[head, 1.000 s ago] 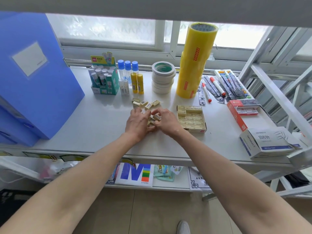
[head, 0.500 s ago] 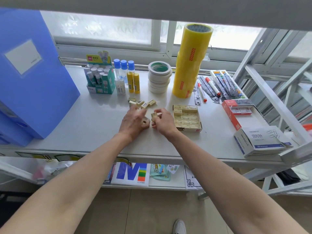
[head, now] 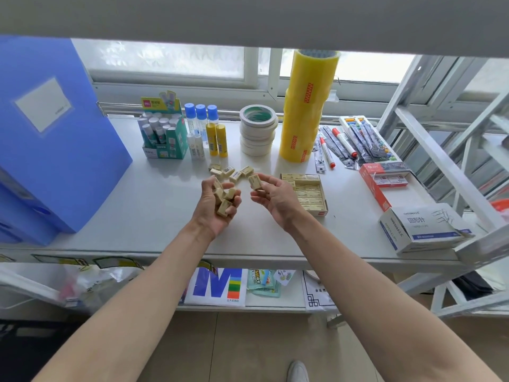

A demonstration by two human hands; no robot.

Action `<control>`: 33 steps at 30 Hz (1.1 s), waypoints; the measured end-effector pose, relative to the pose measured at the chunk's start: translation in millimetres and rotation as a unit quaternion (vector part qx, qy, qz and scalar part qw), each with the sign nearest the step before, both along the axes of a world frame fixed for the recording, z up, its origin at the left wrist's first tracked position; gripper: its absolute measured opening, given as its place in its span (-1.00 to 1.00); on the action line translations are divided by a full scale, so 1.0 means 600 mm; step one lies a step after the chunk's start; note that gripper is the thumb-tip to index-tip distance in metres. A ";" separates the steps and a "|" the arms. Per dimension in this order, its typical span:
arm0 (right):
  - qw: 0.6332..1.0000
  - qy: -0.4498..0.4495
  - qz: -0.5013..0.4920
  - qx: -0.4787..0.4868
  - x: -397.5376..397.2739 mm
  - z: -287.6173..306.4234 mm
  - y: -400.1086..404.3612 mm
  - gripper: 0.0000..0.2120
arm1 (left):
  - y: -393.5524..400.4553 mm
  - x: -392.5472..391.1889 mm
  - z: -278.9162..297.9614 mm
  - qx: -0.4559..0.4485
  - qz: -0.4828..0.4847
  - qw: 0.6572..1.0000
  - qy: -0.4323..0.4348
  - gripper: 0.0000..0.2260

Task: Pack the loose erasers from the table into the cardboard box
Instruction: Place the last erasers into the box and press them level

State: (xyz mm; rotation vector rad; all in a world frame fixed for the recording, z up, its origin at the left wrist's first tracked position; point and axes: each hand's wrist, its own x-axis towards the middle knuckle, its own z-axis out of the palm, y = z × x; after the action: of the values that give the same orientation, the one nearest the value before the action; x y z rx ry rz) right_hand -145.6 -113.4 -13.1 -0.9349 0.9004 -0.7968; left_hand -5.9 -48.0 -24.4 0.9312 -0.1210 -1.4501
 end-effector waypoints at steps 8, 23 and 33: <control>0.995 0.070 0.005 -0.074 -0.042 0.007 0.001 -0.79 | -0.001 -0.032 0.015 0.038 -0.060 0.997 0.014 -0.68; 0.980 0.136 -0.097 -0.108 -0.116 0.020 -0.007 -0.89 | -0.041 -0.119 0.028 0.025 -0.186 0.929 -0.320 -0.69; 0.968 0.157 -0.018 -0.193 -0.158 0.010 -0.029 -0.69 | -0.078 -0.139 0.028 0.046 -0.138 0.956 -0.253 -0.70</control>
State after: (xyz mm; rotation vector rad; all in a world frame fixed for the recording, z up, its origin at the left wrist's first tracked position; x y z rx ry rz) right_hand -240.1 -130.6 -7.0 -1.4199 1.0574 -0.8879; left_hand -89.3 -94.6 -7.4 1.3934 -0.5862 -1.4479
